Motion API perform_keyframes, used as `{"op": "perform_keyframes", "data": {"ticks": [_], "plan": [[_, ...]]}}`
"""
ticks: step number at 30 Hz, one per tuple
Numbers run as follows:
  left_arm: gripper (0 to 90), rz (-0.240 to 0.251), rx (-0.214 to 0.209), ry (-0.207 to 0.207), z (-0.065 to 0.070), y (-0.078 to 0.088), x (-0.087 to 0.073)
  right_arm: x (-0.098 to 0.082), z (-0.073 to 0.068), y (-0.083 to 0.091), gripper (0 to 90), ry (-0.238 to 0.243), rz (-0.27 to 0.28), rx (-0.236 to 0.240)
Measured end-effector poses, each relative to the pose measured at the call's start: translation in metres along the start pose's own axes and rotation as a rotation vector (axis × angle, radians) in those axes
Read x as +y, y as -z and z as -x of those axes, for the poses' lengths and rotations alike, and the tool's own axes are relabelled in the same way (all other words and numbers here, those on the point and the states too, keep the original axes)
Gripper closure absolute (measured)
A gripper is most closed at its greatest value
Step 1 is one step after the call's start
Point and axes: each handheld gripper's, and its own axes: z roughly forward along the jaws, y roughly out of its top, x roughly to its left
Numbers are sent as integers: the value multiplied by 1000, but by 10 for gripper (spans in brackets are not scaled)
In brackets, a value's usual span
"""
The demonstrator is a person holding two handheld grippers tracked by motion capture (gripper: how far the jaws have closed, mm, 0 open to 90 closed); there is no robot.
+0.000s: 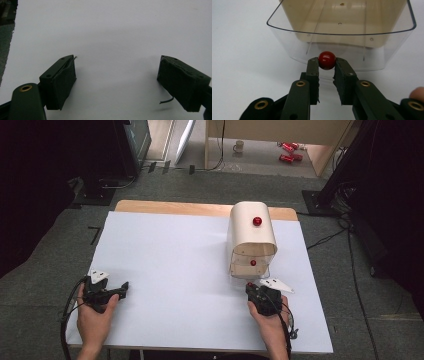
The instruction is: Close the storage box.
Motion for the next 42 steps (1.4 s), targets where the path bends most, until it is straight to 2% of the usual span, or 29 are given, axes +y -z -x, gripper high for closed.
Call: {"op": "perform_keyframes", "data": {"ticks": [16, 33, 37, 42], "plan": [[152, -1, -1, 0, 0, 0, 0, 12, 4, -17, 755, -11, 8, -6], [152, 0, 0, 0, 0, 0, 0, 20, 8, -24, 752, -15, 4, -2], [152, 0, 0, 0, 0, 0, 0, 19, 10, -23, 691, -25, 13, 16], [152, 0, 0, -1, 0, 0, 0, 15, 15, -16, 515, -4, 26, 46]]}}
